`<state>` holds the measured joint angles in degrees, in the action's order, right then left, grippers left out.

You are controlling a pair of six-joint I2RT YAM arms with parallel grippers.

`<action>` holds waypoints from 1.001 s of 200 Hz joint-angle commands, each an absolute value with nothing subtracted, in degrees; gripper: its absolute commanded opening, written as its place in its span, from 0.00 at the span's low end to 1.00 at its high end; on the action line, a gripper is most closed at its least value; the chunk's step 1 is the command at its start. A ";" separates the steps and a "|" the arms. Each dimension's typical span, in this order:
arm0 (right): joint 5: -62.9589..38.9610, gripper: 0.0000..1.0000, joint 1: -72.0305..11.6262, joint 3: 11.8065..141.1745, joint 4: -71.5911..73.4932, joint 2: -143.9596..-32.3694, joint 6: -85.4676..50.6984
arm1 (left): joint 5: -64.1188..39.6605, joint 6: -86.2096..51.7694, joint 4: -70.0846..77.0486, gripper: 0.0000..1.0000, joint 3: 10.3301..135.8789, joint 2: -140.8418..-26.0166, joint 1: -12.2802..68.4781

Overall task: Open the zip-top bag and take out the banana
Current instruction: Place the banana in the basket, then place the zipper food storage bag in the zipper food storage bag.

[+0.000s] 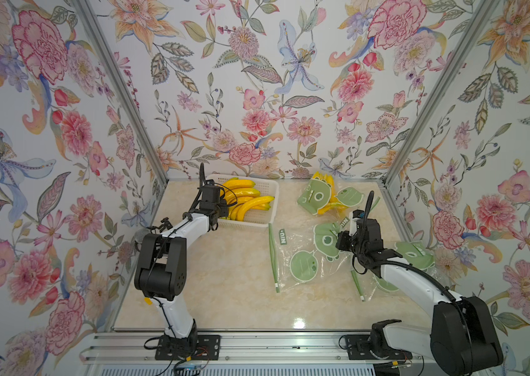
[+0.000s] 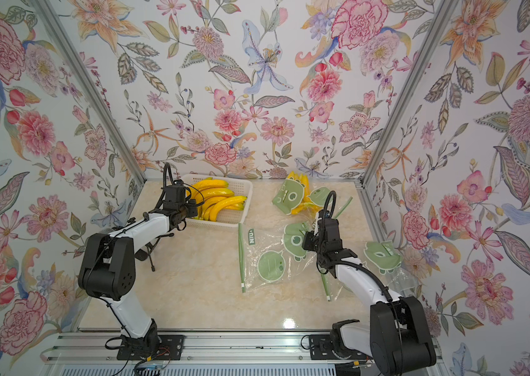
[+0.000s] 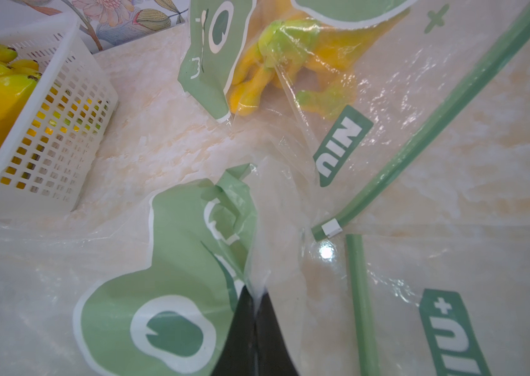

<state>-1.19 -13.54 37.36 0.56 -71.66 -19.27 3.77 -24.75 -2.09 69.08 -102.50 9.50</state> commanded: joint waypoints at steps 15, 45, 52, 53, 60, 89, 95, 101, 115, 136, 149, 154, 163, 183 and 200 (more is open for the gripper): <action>-0.03 0.00 -14.28 38.03 -2.03 -69.93 -19.05 | 8.11 -24.96 -4.35 0.60 66.41 -92.99 9.53; 1.86 0.00 -15.24 39.94 -6.11 -68.51 -18.55 | 10.45 -25.88 -4.68 0.66 62.62 -84.50 10.18; 2.54 0.00 -15.42 40.70 -7.60 -68.22 -18.39 | 10.23 -26.14 -4.66 0.66 61.64 -82.94 10.27; 2.68 0.00 -15.49 40.78 -7.80 -68.08 -18.42 | 10.21 -26.17 -4.66 0.66 61.49 -82.73 10.32; 3.20 0.00 -15.63 41.31 -8.98 -67.68 -18.27 | 10.20 -26.45 -4.66 0.66 60.41 -81.23 10.53; 7.21 0.00 -15.49 43.47 -15.18 -64.47 -17.00 | 11.27 -26.95 -5.14 0.67 55.90 -74.99 13.39; 7.98 0.00 -15.39 43.74 -16.26 -63.83 -16.66 | 11.63 -27.01 -5.21 0.67 54.93 -73.79 14.27; 8.53 0.00 -15.08 43.92 -17.23 -63.21 -16.35 | 11.89 -27.13 -5.28 0.67 53.88 -72.60 14.97; 9.39 0.00 -14.22 44.21 -19.30 -61.57 -15.90 | 12.54 -27.40 -5.19 0.67 51.57 -69.88 16.64; 10.22 0.00 -12.08 44.60 -22.59 -59.39 -15.72 | 12.92 -27.69 -4.84 0.67 48.62 -66.67 19.45; 11.34 0.00 -10.34 45.21 -25.15 -57.98 -15.49 | 13.08 -27.91 -4.60 0.67 47.21 -65.61 21.51; 11.67 0.00 -9.65 45.45 -25.93 -57.43 -15.30 | 13.02 -27.88 -4.37 0.67 46.76 -65.44 22.34; 12.42 0.00 -8.23 46.01 -27.32 -56.59 -14.91 | 12.83 -27.88 -3.93 0.67 45.97 -65.46 23.86; 14.97 0.00 -3.87 47.94 -30.42 -55.43 -13.97 | 12.88 -28.06 -2.24 0.66 44.58 -66.84 27.51; 17.34 0.00 1.07 49.71 -31.95 -54.56 -12.66 | 12.90 -28.53 -0.88 0.66 44.30 -69.37 30.46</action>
